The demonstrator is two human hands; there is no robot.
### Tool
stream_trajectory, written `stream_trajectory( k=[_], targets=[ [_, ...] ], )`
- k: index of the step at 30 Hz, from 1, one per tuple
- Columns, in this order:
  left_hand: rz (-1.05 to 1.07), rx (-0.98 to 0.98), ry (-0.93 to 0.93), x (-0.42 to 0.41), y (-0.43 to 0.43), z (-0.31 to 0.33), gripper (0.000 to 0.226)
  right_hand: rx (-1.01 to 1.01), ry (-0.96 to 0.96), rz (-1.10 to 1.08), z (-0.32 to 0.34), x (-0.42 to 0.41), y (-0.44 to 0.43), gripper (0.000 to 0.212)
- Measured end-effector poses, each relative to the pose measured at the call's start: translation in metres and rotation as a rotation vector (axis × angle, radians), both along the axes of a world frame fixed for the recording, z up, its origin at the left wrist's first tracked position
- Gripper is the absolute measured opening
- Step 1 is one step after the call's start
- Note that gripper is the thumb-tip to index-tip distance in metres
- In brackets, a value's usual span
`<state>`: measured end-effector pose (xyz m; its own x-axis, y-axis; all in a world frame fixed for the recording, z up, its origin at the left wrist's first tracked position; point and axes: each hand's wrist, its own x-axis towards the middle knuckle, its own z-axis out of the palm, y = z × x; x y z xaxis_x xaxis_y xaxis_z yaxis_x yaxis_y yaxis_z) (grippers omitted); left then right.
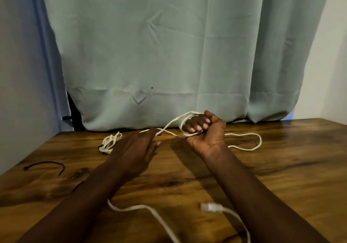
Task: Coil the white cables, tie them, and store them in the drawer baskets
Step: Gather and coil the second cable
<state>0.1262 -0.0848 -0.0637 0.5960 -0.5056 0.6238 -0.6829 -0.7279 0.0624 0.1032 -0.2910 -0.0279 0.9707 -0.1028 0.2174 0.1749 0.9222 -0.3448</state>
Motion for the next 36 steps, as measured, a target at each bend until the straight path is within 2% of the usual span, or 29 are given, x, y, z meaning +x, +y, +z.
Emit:
stream_trajectory(
  k=[5,7,9,11,13,15,16,18,21,25,28,33,36],
  targets=[
    [0.126,0.428,-0.028,-0.015,-0.029,0.000,0.064,0.065,0.115,-0.209,0.001,0.002,-0.017,0.039],
    [0.132,0.520,-0.068,-0.021,-0.038,0.001,0.062,0.034,0.117,-0.251,0.004,0.002,-0.016,0.040],
    [0.063,0.566,-0.072,-0.031,-0.041,0.002,0.050,-0.068,0.145,-0.330,0.004,0.006,-0.013,0.039],
    [-0.037,0.525,-0.088,-0.037,-0.042,0.004,0.039,-0.394,0.215,-0.512,-0.005,0.013,-0.011,0.036],
    [-0.145,0.382,-0.138,-0.035,-0.037,0.005,0.027,-0.985,0.225,-0.717,-0.022,0.015,-0.008,0.036],
    [-0.261,0.222,-0.199,-0.028,-0.030,0.004,0.016,-1.519,0.130,-0.753,-0.036,0.009,-0.003,0.041],
    [-0.281,0.185,-0.223,-0.023,-0.025,0.004,0.014,-1.691,0.073,-0.740,-0.039,0.005,0.002,0.045],
    [-0.288,0.109,-0.233,-0.016,-0.017,0.002,0.014,-1.821,-0.026,-0.693,-0.039,-0.003,0.012,0.056],
    [-0.301,-0.105,-0.158,-0.010,-0.008,0.002,0.020,-1.818,-0.138,-0.623,-0.039,-0.002,0.023,0.073],
    [-0.215,-0.430,0.012,0.002,0.004,0.000,0.018,-1.629,-0.071,-0.408,-0.043,-0.006,0.035,0.064],
    [-0.150,-0.598,0.139,0.006,0.009,-0.003,0.028,-1.383,-0.043,-0.208,-0.037,-0.011,0.044,0.056],
    [-0.268,-0.785,0.385,0.002,0.008,0.007,0.041,-0.998,0.029,0.296,-0.030,-0.012,0.045,0.056],
    [-0.338,-0.826,0.631,-0.001,0.007,0.013,0.035,-0.756,-0.038,0.452,-0.028,-0.011,0.041,0.054]
  ],
)
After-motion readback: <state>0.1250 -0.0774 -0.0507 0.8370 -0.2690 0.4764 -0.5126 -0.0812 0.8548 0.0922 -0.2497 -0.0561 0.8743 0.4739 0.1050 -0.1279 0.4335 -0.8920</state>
